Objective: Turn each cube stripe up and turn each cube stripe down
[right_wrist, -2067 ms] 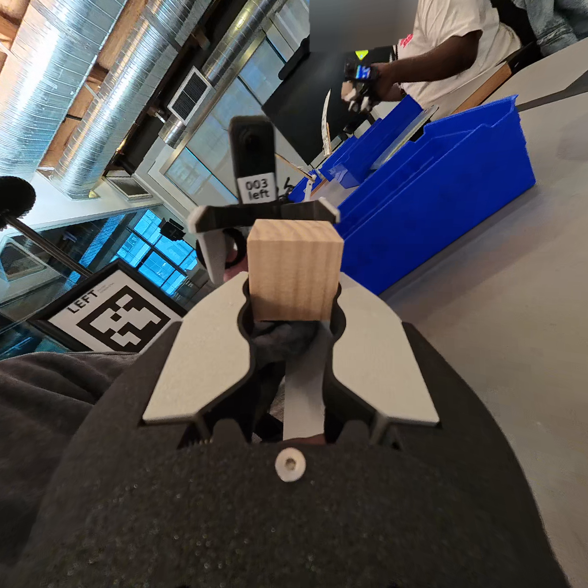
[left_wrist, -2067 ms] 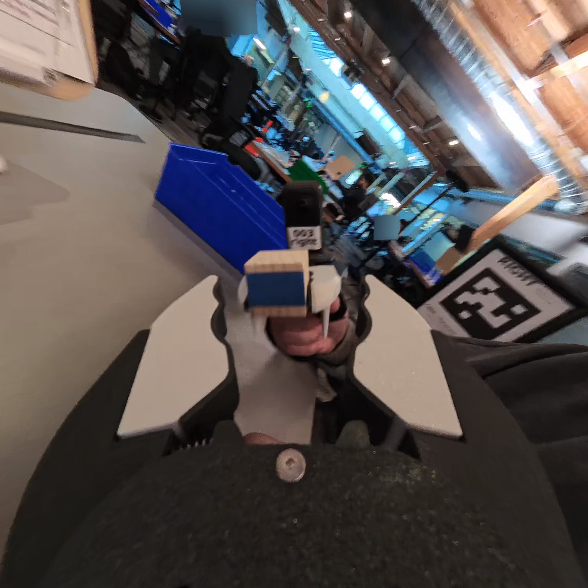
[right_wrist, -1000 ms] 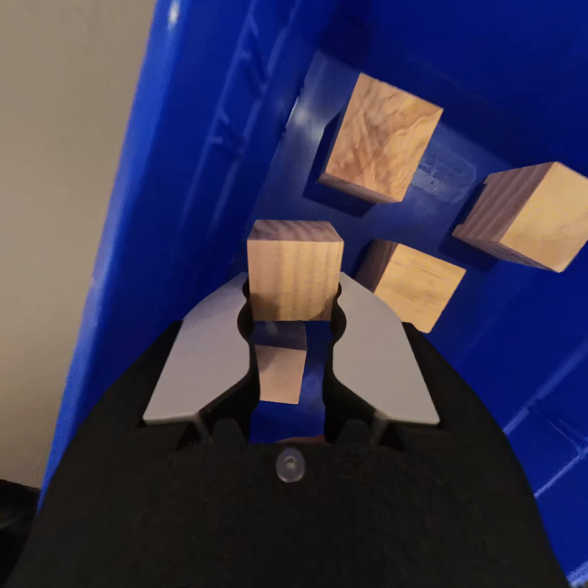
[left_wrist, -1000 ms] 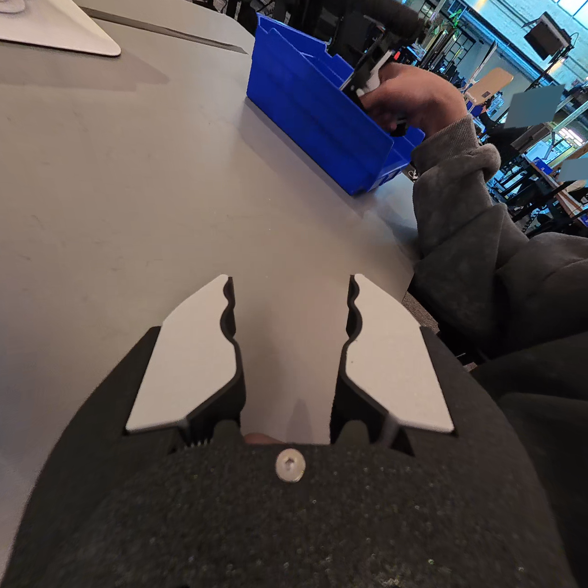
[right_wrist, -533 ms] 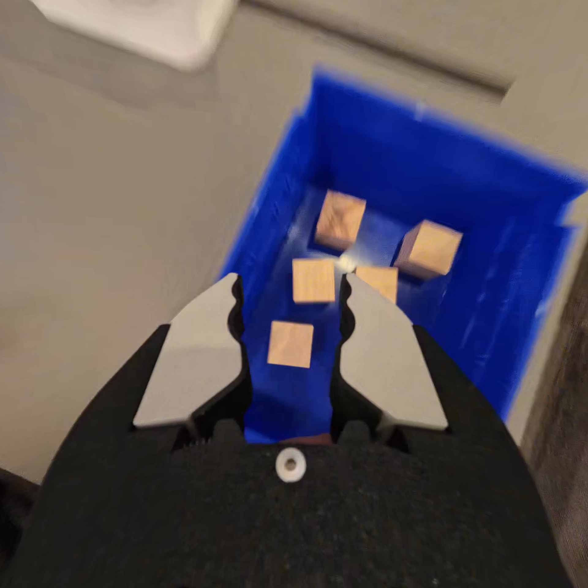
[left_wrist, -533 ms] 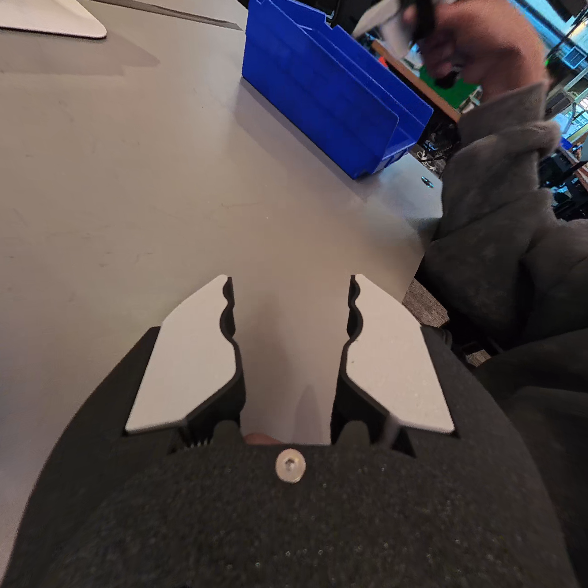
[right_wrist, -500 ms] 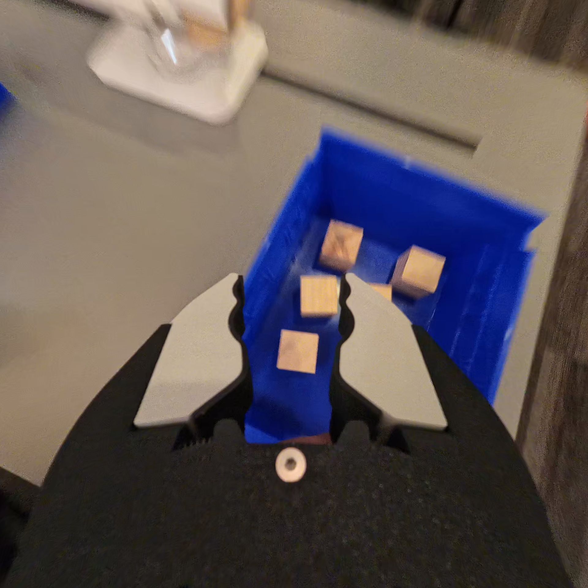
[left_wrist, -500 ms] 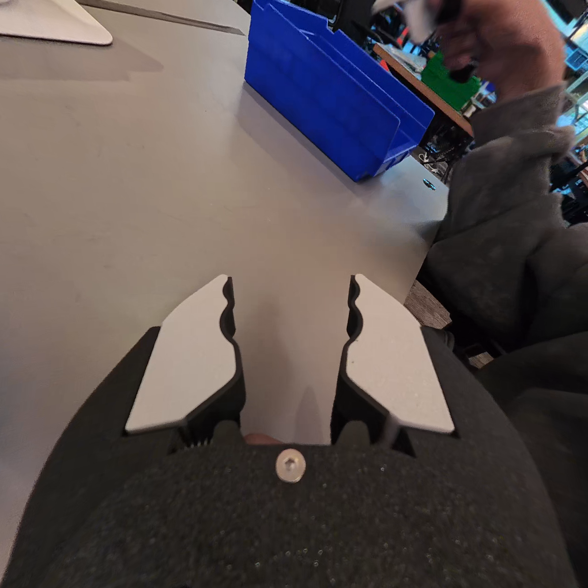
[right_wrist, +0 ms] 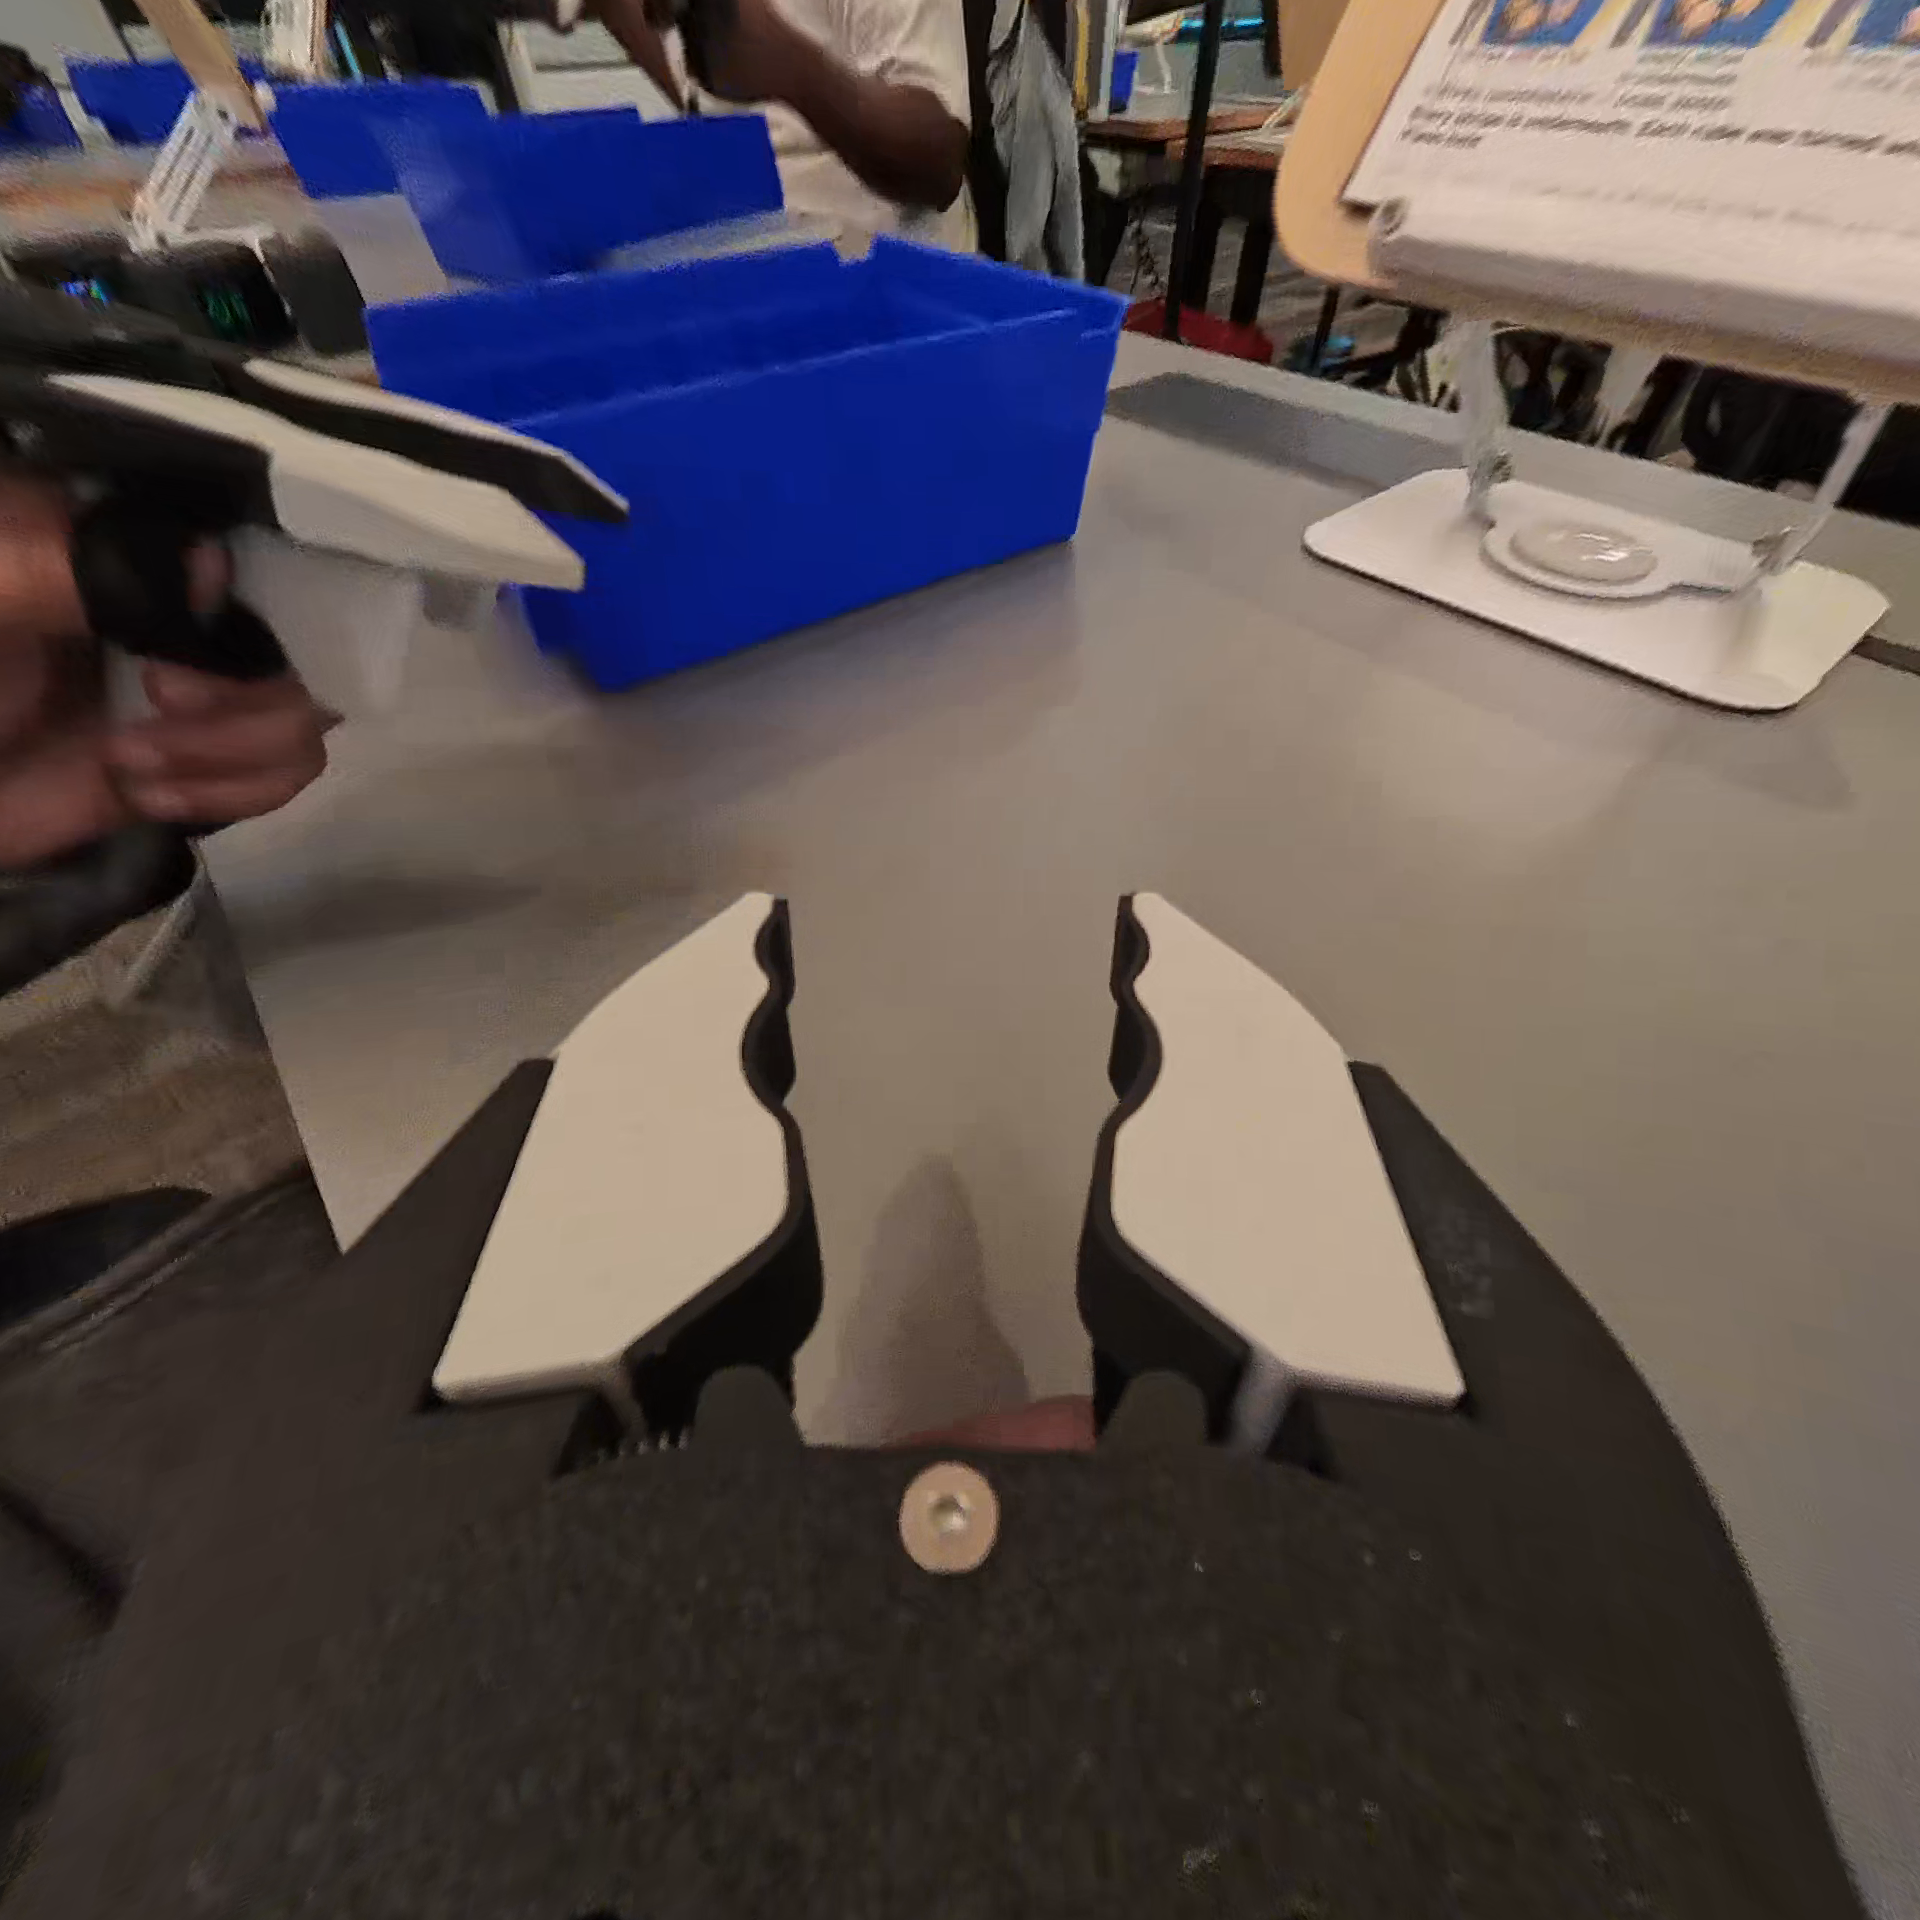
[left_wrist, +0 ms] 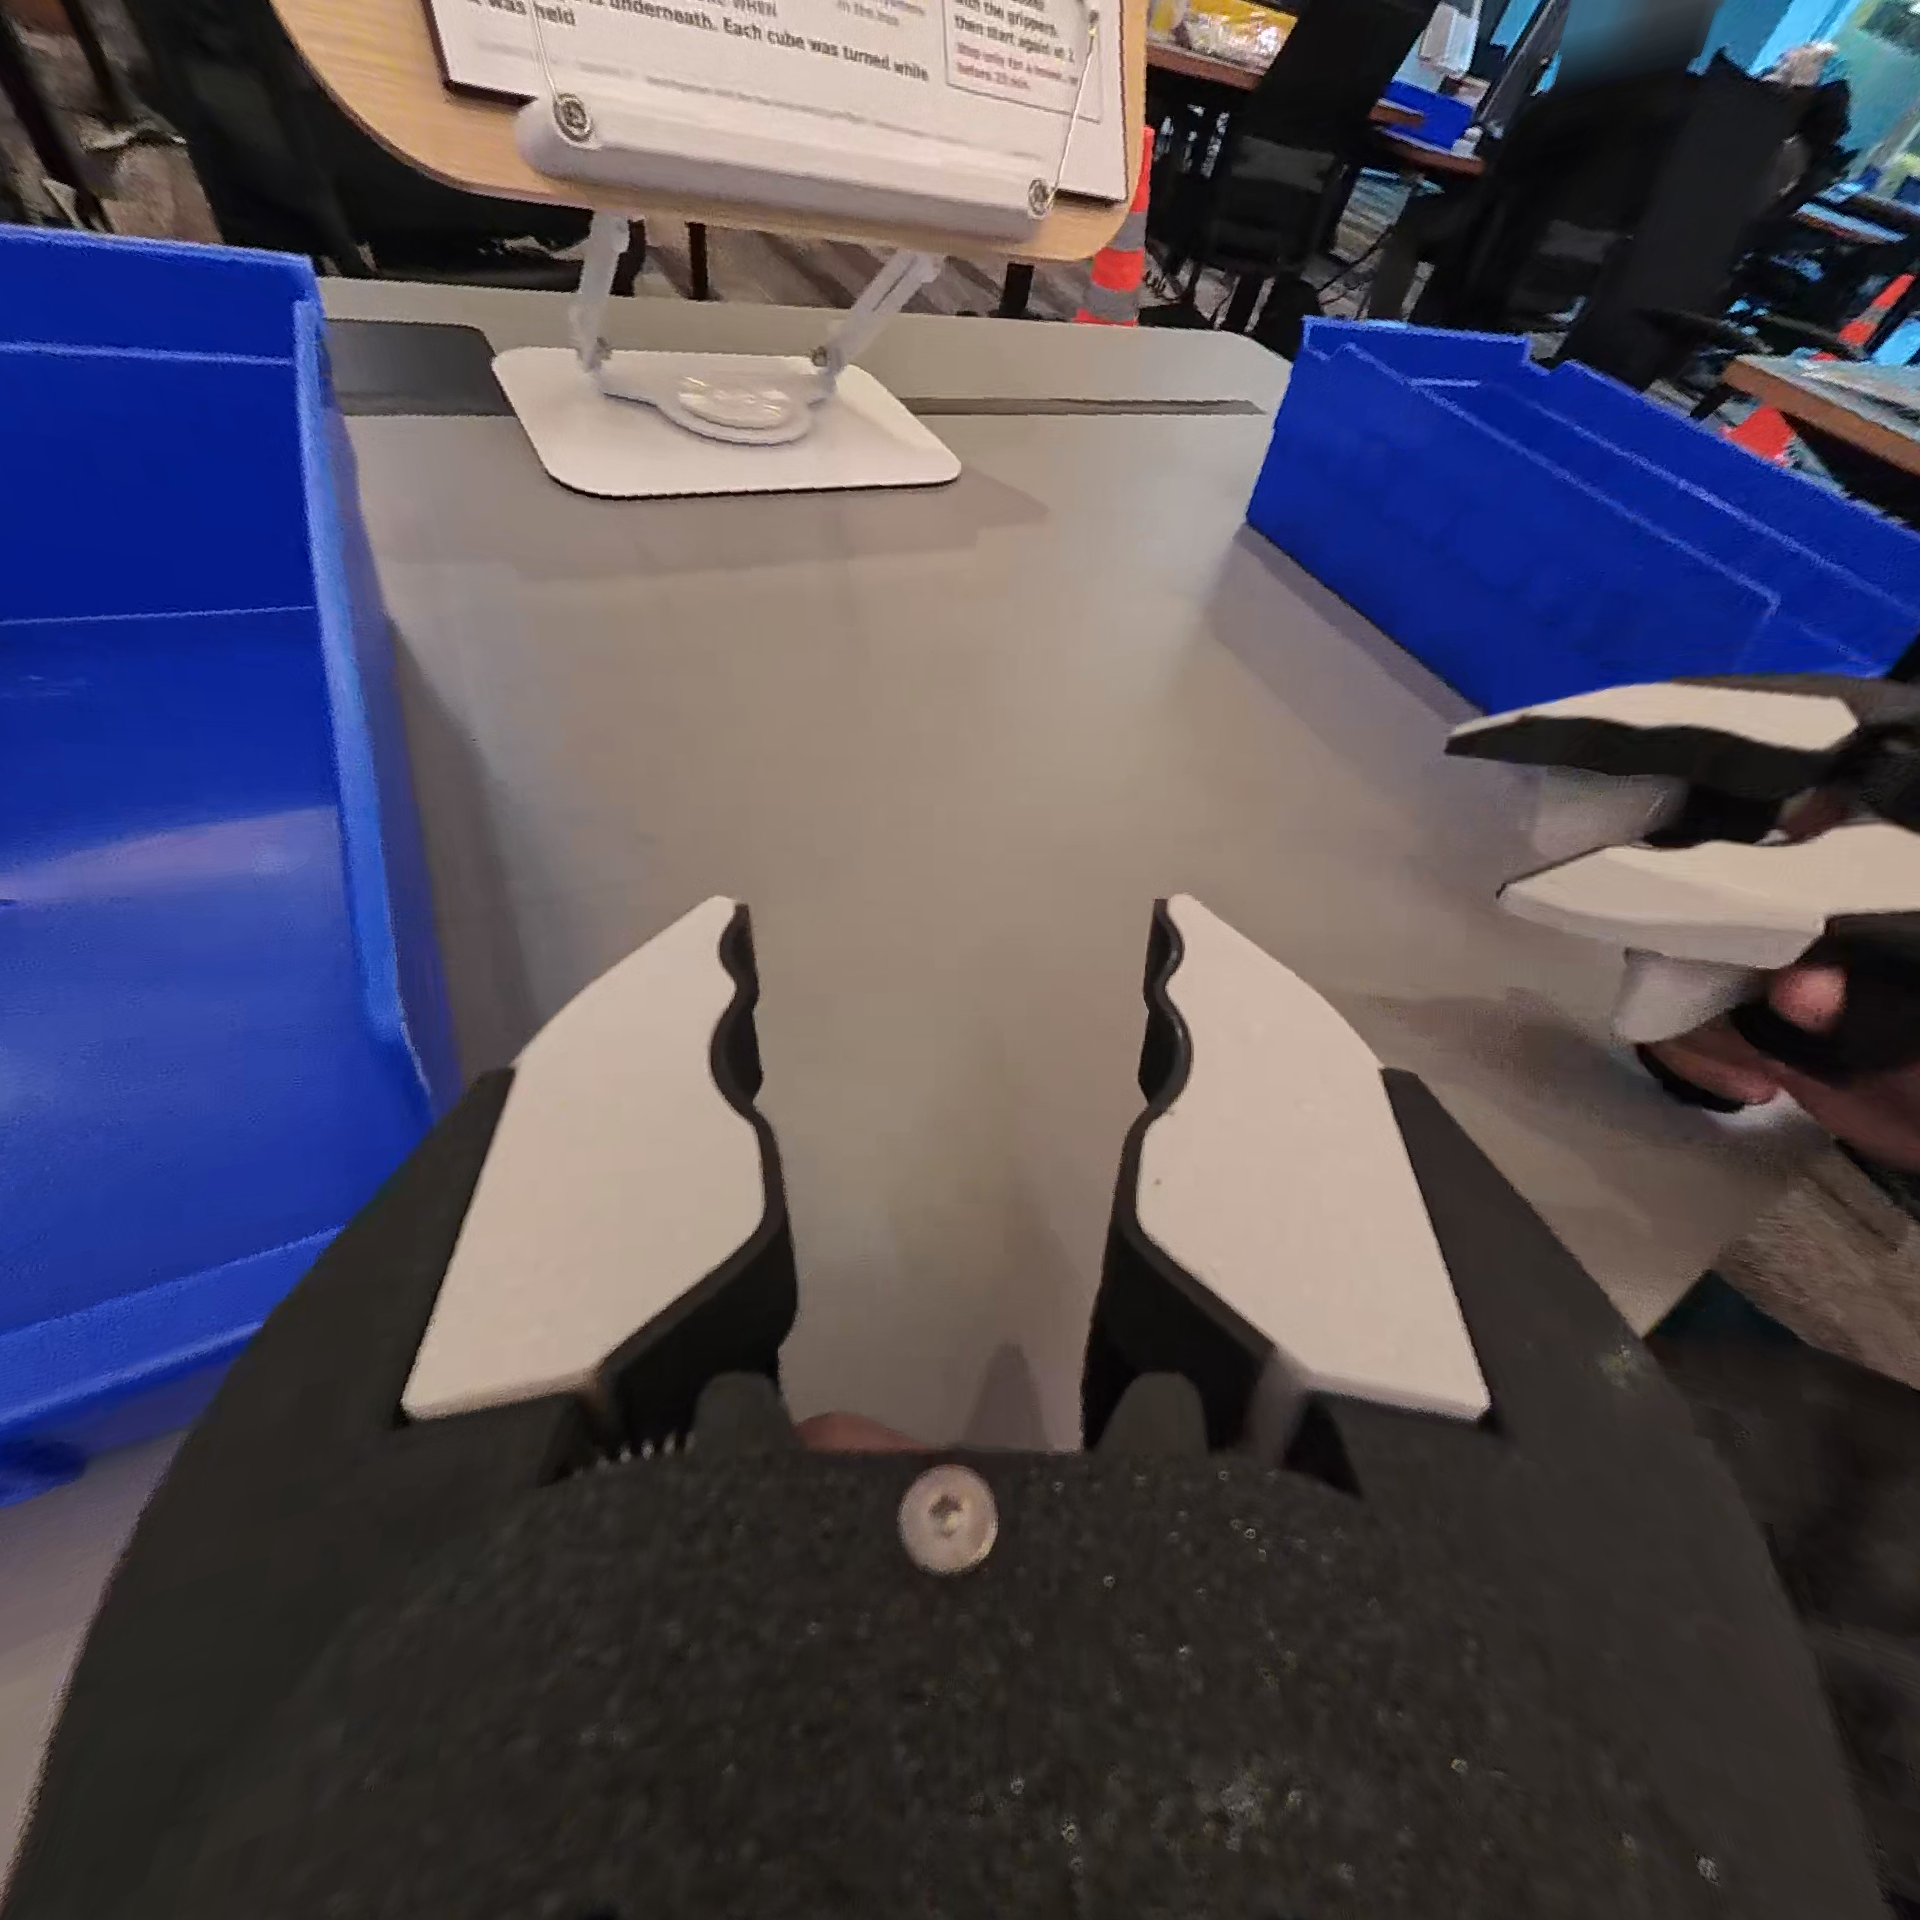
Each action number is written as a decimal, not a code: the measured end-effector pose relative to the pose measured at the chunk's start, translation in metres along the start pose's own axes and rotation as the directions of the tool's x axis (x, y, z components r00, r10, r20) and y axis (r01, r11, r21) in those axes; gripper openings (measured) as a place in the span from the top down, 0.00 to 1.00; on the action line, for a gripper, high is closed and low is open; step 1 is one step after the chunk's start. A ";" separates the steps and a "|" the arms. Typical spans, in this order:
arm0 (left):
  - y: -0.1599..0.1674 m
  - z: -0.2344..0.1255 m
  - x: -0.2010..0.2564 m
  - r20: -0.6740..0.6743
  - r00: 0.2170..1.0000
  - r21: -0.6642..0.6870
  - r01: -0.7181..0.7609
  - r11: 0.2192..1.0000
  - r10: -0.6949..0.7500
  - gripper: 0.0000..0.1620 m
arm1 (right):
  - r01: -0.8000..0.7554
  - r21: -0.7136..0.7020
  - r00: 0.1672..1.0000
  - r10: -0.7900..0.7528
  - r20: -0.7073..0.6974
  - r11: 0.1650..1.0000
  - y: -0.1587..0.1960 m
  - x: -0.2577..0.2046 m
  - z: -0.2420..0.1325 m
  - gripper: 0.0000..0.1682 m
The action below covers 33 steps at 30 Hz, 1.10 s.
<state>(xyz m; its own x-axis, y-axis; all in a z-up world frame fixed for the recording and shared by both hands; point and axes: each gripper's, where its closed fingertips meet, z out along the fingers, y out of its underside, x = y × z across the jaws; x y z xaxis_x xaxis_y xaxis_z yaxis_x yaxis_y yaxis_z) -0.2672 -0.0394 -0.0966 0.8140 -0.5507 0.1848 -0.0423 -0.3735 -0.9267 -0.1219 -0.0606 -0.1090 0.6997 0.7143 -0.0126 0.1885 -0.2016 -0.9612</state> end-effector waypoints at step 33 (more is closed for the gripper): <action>0.011 0.246 0.303 -0.242 0.964 -0.203 -0.162 0.966 0.110 0.43 | -0.165 0.200 0.539 0.258 -0.802 0.966 0.031 0.259 -0.308 0.63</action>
<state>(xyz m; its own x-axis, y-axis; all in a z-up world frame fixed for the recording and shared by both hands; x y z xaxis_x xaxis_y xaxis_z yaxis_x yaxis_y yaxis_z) 0.1215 -0.0268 -0.1313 0.6396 -0.7529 0.1553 -0.2902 -0.4236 -0.8581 0.2769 -0.0882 -0.0572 0.9784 -0.2041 -0.0339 -0.0712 -0.1787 -0.9813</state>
